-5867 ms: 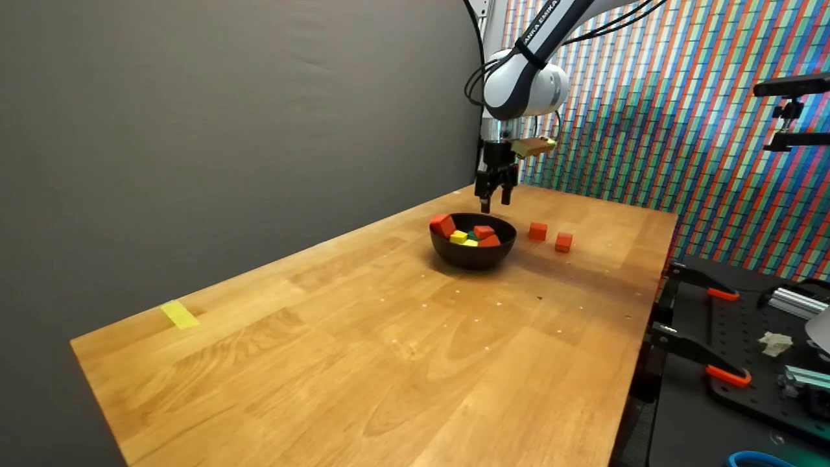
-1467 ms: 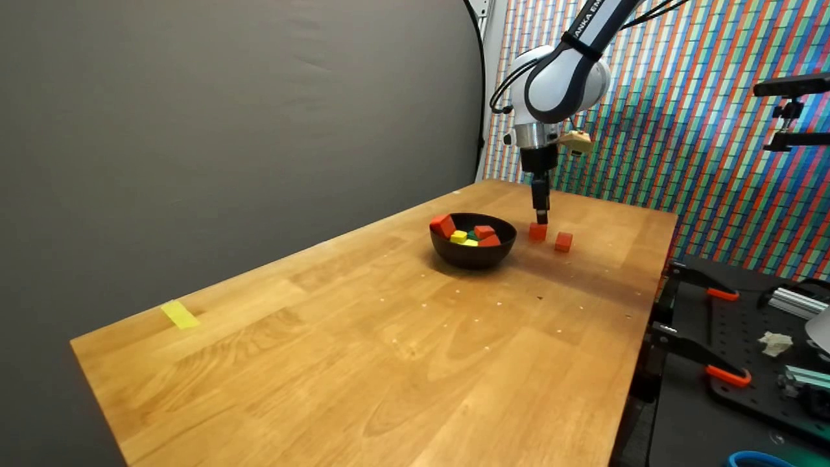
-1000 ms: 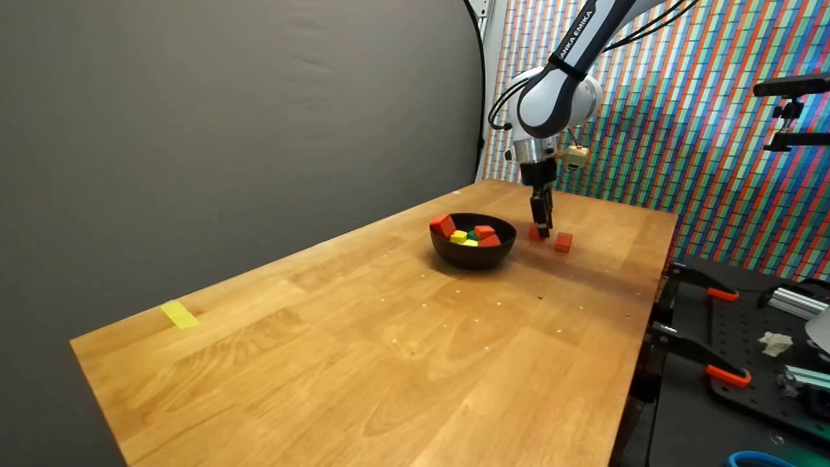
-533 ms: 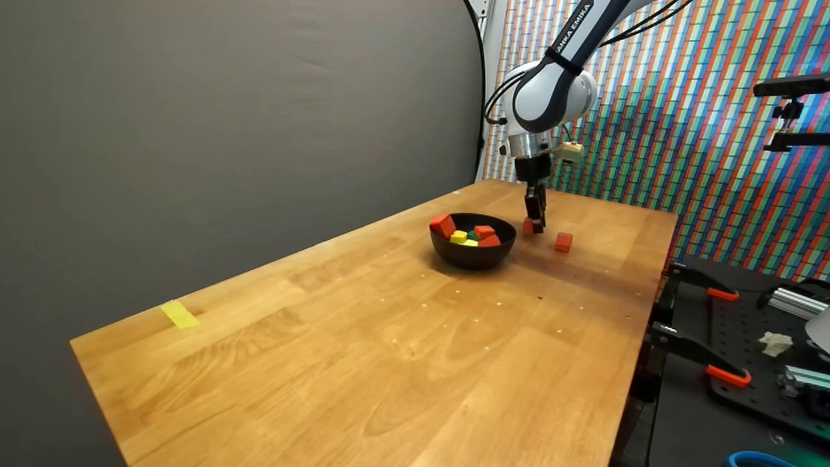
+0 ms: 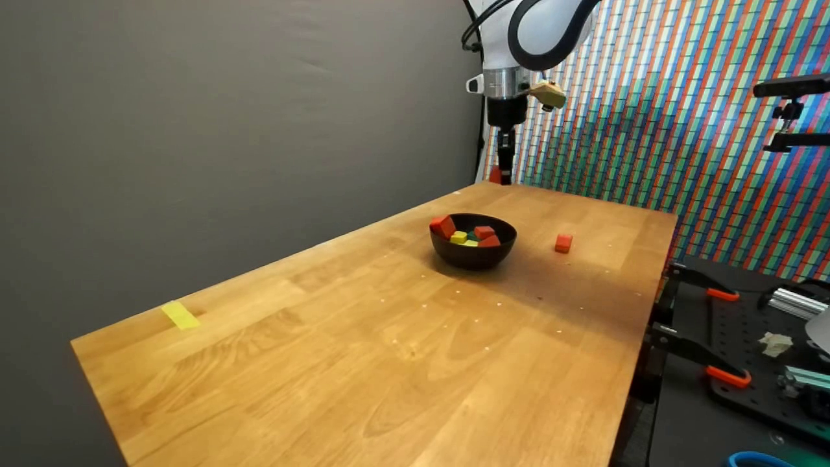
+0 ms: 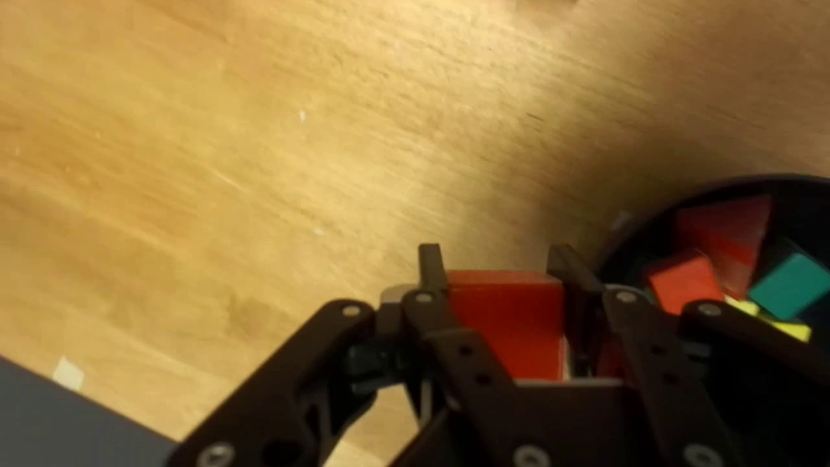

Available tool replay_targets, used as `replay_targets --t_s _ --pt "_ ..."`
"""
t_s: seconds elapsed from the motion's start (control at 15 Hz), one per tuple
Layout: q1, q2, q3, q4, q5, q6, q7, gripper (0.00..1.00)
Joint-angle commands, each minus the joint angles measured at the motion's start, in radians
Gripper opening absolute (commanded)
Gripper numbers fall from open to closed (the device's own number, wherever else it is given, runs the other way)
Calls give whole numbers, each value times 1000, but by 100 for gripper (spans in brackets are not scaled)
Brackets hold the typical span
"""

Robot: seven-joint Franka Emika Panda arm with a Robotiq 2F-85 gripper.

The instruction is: Put the blocks in the bowl

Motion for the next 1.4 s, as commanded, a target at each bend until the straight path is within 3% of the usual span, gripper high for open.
replay_targets --t_s 0.0,0.13,0.27,0.33,0.47,0.87,1.33 --pt "42 -41 62 -6 18 -32 -17 20" --pt "53 -11 83 11 38 -69 -19 20" --pt "55 15 89 12 34 -73 -15 45" --pt "50 31 92 16 44 -77 -21 40" --pt "37 47 99 17 76 -80 -49 19" --pt "-7 65 155 27 241 -148 -259 19" --pt "30 75 181 57 209 -152 -293 20"
